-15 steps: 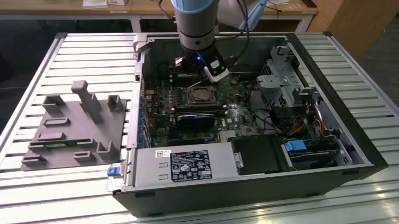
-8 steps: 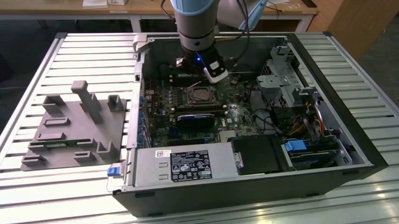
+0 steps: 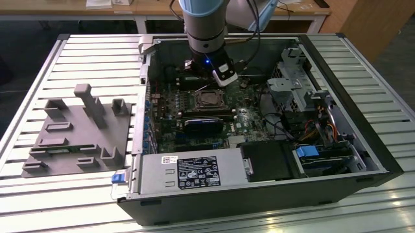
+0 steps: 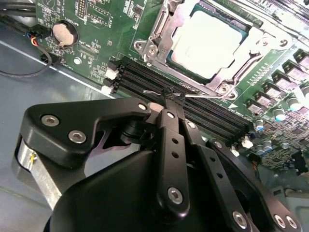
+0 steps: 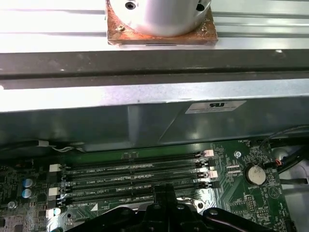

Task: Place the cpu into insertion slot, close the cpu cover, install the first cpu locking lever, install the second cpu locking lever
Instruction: 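Install the first cpu locking lever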

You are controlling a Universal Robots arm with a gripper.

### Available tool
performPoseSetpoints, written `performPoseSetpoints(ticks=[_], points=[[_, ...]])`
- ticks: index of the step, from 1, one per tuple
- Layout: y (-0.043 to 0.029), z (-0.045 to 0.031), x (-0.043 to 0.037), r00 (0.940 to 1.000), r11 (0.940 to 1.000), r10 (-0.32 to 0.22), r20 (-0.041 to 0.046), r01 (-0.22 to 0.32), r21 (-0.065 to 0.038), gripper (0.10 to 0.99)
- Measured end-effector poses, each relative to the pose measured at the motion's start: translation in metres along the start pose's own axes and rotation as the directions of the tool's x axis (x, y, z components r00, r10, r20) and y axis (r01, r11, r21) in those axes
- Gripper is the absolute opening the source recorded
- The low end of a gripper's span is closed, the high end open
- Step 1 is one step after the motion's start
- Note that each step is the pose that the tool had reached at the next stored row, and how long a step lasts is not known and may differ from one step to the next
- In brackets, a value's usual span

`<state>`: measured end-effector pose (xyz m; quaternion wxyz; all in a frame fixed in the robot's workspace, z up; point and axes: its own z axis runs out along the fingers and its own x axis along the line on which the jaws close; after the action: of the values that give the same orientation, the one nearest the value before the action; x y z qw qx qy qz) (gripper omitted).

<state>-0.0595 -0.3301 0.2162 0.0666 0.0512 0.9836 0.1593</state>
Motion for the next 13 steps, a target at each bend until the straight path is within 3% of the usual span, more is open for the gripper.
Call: performPoseSetpoints(ticks=[5,8,13], points=[[0.0,0.0003,-0.0001,1.0,1.0,-0.001,0.0015,0.001,0.0,0.106],[-0.0006,0.0018,0.0006,0.9999,1.0,-0.005,0.0156,0.005,-0.002,0.106],[-0.0012,0.004,0.0012,0.9997,1.0,-0.003,0.025,0.003,-0.002,0.106]])
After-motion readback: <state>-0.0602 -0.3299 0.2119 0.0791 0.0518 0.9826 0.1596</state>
